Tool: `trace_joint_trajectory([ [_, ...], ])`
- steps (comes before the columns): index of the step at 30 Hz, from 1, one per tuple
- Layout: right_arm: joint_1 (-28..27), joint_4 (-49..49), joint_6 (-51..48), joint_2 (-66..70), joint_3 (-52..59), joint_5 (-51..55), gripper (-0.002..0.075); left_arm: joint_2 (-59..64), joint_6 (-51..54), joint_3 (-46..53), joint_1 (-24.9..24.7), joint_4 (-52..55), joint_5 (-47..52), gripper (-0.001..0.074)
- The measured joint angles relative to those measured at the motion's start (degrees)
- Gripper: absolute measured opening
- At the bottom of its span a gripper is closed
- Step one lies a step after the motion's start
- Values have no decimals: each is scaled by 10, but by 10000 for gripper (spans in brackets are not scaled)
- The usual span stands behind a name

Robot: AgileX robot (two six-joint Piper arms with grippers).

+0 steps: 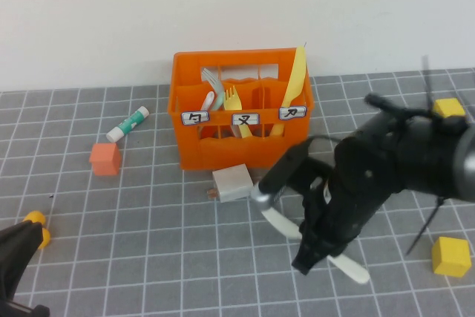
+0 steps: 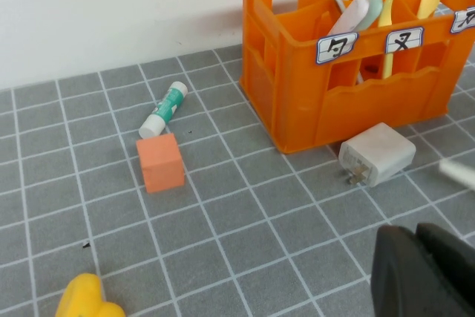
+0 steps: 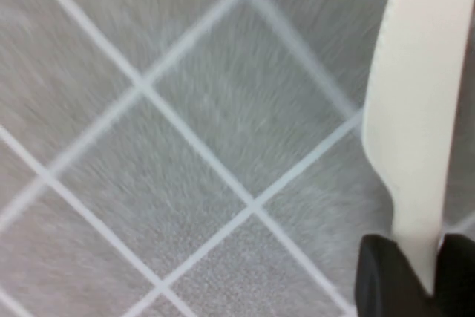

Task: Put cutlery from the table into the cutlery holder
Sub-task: Pick up the knife, then place the knife on the box

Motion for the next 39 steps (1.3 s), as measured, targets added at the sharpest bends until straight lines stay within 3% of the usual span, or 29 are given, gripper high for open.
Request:
trace_joint_trajectory([
  [12, 0, 8, 0, -169, 2, -86, 122, 0, 4, 0, 0, 6, 1, 0],
  [19, 0, 0, 0, -234, 3, -272, 122, 0, 4, 0, 0, 8, 2, 0],
  [27, -1, -11, -8, -206, 3, -520, 122, 0, 4, 0, 0, 8, 2, 0],
  [35, -25, -7, -32, -106, 3, -637, 121, 0, -3, 0, 0, 8, 2, 0],
  [39, -32, 60, -39, -52, 3, -697, 121, 0, -4, 0, 0, 8, 2, 0],
])
